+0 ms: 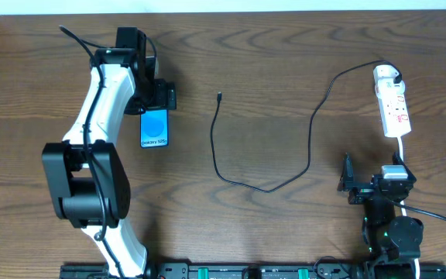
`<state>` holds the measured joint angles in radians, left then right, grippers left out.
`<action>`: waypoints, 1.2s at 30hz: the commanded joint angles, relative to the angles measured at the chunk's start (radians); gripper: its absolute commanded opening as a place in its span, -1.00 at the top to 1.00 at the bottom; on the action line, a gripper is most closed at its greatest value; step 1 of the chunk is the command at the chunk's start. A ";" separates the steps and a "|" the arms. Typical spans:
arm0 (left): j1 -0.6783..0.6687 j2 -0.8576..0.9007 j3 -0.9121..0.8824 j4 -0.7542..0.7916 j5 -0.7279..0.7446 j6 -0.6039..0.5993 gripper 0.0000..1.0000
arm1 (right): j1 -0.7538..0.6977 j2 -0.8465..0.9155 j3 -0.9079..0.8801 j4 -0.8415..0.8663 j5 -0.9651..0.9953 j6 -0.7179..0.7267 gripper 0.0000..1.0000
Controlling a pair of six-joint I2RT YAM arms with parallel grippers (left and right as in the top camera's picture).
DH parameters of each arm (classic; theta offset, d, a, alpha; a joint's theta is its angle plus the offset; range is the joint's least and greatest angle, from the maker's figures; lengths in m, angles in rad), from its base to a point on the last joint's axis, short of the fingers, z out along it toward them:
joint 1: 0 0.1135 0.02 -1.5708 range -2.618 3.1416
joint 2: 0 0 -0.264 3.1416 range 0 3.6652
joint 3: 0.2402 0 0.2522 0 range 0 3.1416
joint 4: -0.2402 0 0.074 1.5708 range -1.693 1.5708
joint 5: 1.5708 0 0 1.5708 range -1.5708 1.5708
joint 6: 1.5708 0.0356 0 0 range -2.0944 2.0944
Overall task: Plug charger to phone and switch on socket
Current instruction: 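Move the left gripper forward over the Galaxy S25+ phone, then lower the left gripper and grasp the phone by its sides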
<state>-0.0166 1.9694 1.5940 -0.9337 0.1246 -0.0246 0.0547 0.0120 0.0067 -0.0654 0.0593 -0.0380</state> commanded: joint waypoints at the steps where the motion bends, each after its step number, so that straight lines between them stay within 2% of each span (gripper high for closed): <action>1: 0.023 0.047 0.013 0.010 -0.014 -0.003 -0.89 | 0.005 -0.006 -0.002 -0.003 0.002 -0.012 -0.99; 9: 0.060 0.086 0.013 0.017 -0.012 -0.003 -0.89 | 0.005 -0.006 -0.002 -0.003 0.002 -0.012 -0.99; 36: 0.031 0.182 -0.032 0.069 -0.010 -0.003 -0.89 | 0.005 -0.006 -0.002 -0.003 0.002 -0.012 -0.98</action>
<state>0.0154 2.1185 1.5810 -0.8623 0.1246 -0.0261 0.0547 0.0120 0.0067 -0.0654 0.0593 -0.0380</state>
